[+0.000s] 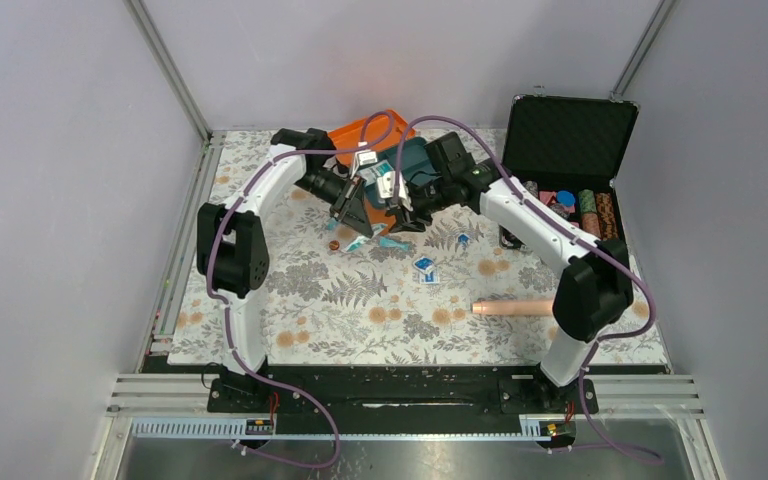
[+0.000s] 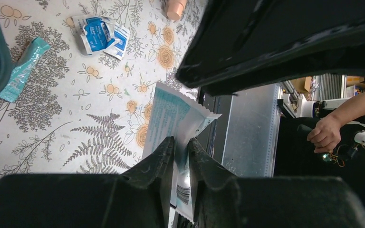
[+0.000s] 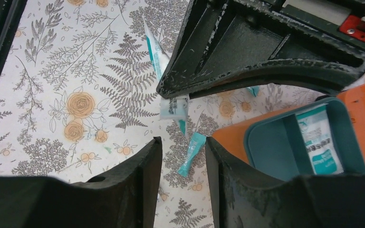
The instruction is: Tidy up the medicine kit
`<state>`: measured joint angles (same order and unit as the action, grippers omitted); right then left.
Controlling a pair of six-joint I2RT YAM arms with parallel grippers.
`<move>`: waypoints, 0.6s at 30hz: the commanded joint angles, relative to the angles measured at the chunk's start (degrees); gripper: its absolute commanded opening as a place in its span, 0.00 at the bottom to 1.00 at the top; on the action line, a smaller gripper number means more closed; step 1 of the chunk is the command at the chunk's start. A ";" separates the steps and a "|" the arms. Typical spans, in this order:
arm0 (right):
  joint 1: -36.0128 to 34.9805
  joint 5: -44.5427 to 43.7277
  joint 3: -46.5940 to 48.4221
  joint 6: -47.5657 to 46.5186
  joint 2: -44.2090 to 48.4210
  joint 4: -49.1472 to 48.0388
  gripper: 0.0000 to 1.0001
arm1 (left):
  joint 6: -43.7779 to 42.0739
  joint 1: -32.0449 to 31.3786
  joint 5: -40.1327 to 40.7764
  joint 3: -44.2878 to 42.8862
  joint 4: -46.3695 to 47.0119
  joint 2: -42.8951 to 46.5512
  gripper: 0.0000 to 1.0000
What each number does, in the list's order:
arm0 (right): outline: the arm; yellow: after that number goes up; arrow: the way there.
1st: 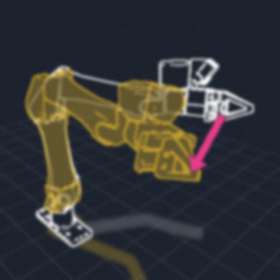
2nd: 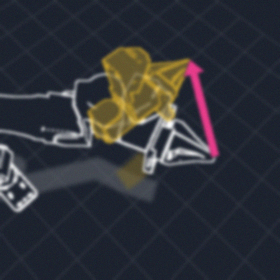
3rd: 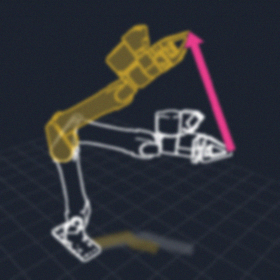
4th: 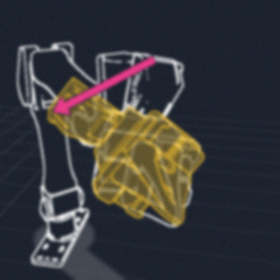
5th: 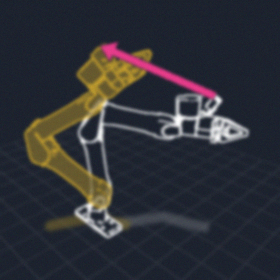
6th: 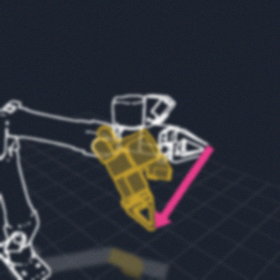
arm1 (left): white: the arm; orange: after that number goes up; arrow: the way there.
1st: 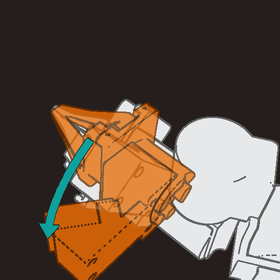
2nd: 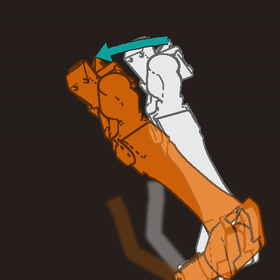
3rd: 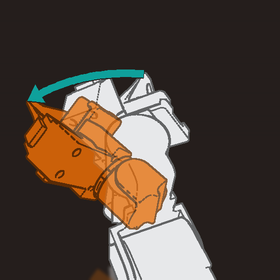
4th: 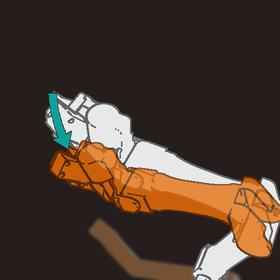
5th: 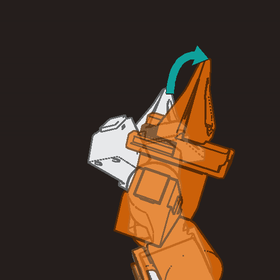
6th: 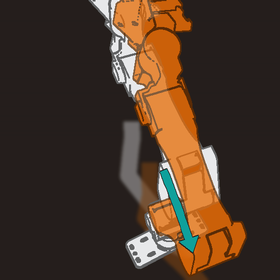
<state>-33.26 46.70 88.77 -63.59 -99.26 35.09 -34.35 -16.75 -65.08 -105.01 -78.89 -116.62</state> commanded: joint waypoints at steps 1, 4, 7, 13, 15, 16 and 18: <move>-1.54 2.00 2.06 4.70 -1.55 -2.96 0.45 | -2.04 -0.74 -0.16 -2.84 -1.07 2.99 0.19; -2.19 1.22 1.70 5.90 -2.66 -4.68 0.45 | -2.03 -0.75 -0.21 -2.89 -1.00 3.06 0.19; -2.34 0.77 2.27 7.66 -3.46 -5.54 0.39 | -1.91 -0.73 -0.14 -2.96 -1.02 2.92 0.19; -2.22 -0.51 2.10 11.03 -3.12 -5.49 0.00 | 1.74 -0.63 3.28 -3.29 2.09 3.44 0.59; -1.56 -0.66 1.67 13.89 -2.47 -5.17 0.00 | 4.14 0.06 4.21 -2.43 5.00 5.29 0.97; -0.90 -0.15 1.36 16.26 -2.28 -5.16 0.00 | 6.62 0.59 4.13 -1.41 7.53 6.65 0.99; 1.10 2.38 1.23 23.13 -2.24 -5.19 0.00 | 12.65 1.59 4.92 2.08 14.96 10.52 0.99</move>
<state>-34.81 46.11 89.10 -51.70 -102.80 30.83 -30.50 -17.15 -61.76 -105.43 -75.79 -115.37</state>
